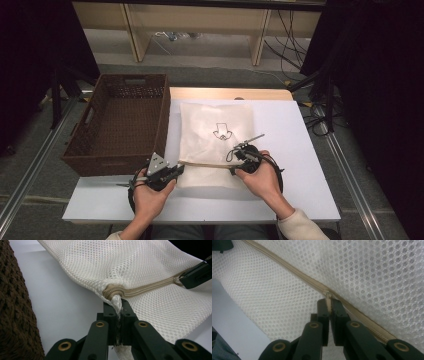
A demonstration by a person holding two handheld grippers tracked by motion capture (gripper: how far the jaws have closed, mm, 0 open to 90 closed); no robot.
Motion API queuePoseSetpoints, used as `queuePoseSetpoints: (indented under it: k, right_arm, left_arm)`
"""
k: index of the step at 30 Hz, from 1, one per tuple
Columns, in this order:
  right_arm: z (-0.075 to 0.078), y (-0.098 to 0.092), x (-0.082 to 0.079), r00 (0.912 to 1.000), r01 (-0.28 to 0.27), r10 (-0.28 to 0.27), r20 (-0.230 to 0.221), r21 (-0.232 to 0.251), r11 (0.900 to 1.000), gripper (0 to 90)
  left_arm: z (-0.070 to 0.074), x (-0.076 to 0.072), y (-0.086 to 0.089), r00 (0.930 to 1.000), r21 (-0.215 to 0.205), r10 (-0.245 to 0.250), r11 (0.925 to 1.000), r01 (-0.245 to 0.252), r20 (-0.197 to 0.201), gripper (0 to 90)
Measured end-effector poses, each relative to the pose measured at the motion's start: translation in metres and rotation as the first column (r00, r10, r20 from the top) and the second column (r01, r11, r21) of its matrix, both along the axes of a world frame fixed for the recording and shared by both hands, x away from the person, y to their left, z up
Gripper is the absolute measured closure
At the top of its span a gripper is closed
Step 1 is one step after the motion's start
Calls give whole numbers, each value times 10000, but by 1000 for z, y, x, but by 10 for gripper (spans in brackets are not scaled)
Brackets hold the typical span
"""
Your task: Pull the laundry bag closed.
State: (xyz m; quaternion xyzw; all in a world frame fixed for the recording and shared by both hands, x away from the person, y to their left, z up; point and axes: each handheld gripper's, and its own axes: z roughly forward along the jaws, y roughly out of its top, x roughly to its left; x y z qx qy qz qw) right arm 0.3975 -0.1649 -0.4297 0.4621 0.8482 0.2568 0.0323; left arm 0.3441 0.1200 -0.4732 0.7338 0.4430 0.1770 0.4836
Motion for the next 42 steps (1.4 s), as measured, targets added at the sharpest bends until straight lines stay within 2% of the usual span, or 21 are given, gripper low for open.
queuePoseSetpoints:
  k: [4,5,9,10,18,19,20,21,23,24,27,29,30,32,35,36,37,38,41,42]
  right_arm:
    - [1,1,-1,9998,149,-148,-157,71,9999,879]
    - [1,0,-1,10000,47,-47,-32,-21,10000,879]
    - [1,-2,0,10000,73,-73,-34,-85,9999,879]
    - [1,-2,0,10000,41,-41,-35,-65,10000,879]
    - [2,-4,0,9997,226,-228,-104,-174,9996,879]
    - [1,-6,1,9999,109,-109,10,-239,9997,879]
    - [2,-6,0,9991,362,-365,-216,-119,9993,879]
    - [2,-7,0,9996,193,-193,-183,-19,9998,879]
    - [2,-5,-2,9979,533,-538,-370,-155,9985,879]
    - [2,-5,-1,9980,544,-550,-306,-203,9983,879]
    - [1,-9,2,10000,68,-67,24,-160,9998,879]
    - [3,-9,-1,9983,551,-553,-199,-128,9984,879]
    - [2,-11,0,9990,431,-432,-61,-81,9990,879]
    - [1,-12,0,9987,504,-505,-81,-126,9987,879]
    - [2,-13,-1,9979,603,-607,-210,-188,9980,879]
    - [2,-16,1,9992,396,-397,-91,-123,9991,879]
    - [2,-16,0,9978,642,-645,-149,-186,9978,879]
    - [2,-18,1,9991,433,-433,13,-220,9988,879]
    - [2,-19,0,9972,736,-738,-92,-165,9971,879]
    - [2,-21,0,9978,653,-654,-98,-147,9978,879]
  left_arm:
    - [0,0,0,10000,38,10,10000,-10,20,861]
    - [0,0,0,10000,0,3,10000,-3,6,861]
    - [0,0,-1,10000,-103,34,9999,-34,19,861]
    - [0,0,0,10000,-1,-9,10000,9,4,861]
    - [0,0,0,10000,-45,34,10000,-34,-38,861]
    - [0,0,0,10000,-26,27,10000,-27,-25,861]
    - [0,0,0,10000,2,7,10000,-7,-3,861]
    - [0,0,0,10000,6,11,10000,-11,-5,861]
    - [-1,0,0,10000,-104,58,9999,-58,-58,861]
    - [-1,0,0,10000,-84,26,10000,-27,-62,861]
    - [-1,0,0,10000,-76,61,10000,-61,-30,861]
    - [-1,0,0,10000,-102,31,9999,-31,-36,861]
    - [-1,0,0,10000,-54,45,10000,-46,-46,861]
    - [0,0,0,10000,58,20,10000,-20,8,861]
    - [-1,0,0,10000,-47,40,10000,-40,-30,861]
    - [0,0,0,10000,-11,54,10000,-54,-30,861]
    - [0,0,0,10000,22,28,10000,-28,-2,861]
    - [0,0,0,10000,60,11,10000,-11,33,861]
    - [0,0,0,10000,-34,47,10000,-47,-35,861]
    - [0,0,0,10000,47,19,10000,-20,24,861]
